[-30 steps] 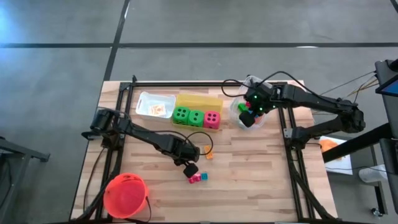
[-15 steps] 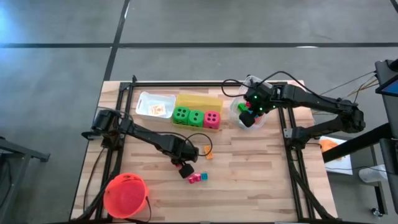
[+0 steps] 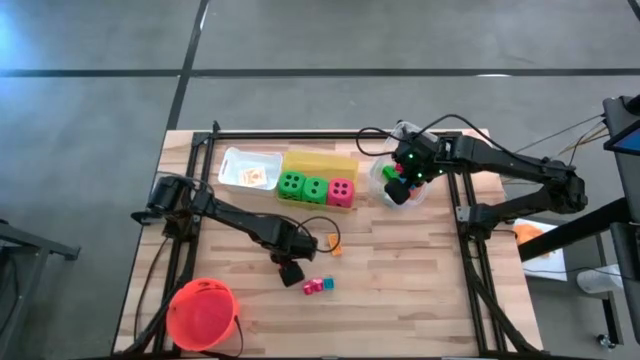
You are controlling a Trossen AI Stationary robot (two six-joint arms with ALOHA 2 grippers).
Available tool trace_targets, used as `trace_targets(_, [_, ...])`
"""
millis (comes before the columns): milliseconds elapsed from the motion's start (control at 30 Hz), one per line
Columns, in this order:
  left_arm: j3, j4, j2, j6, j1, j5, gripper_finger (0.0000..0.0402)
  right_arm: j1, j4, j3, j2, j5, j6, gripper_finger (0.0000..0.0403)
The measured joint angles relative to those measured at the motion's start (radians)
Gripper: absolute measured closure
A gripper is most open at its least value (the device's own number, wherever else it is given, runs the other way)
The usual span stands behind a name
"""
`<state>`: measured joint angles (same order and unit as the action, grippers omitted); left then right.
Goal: Pick & Place Toys
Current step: Put the red game piece into the transparent bin
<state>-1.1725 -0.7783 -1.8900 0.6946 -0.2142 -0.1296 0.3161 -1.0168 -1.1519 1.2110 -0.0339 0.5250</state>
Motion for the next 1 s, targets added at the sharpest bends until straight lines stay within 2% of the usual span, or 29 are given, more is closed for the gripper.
trace_targets(133, [0.0, -0.024, 0.0, -0.068, -0.001, 0.0, 0.0166, 0.0, 0.0, 0.0, 0.0, -0.001, 0.0, 0.0049])
trace_targets(533, [0.0, -0.023, -0.005, -0.097, -0.002, 0.034, 0.0172, -0.005, -0.001, 0.0, 0.0, -0.027, 0.0, 0.0049])
trace_targets(633, [0.0, -0.027, -0.017, -0.116, -0.002, 0.037, 0.0201, -0.005, -0.001, 0.0, 0.0, -0.027, 0.0, 0.0049])
trace_targets(800, [-0.002, -0.029, -0.024, -0.143, -0.002, 0.033, 0.0285, -0.005, -0.005, -0.02, 0.0, -0.03, 0.0, 0.0049])
trace_targets(1000, [0.0, -0.028, -0.011, -0.149, 0.002, 0.026, 0.0285, -0.009, -0.005, -0.08, 0.0, -0.03, -0.001, 0.0049])
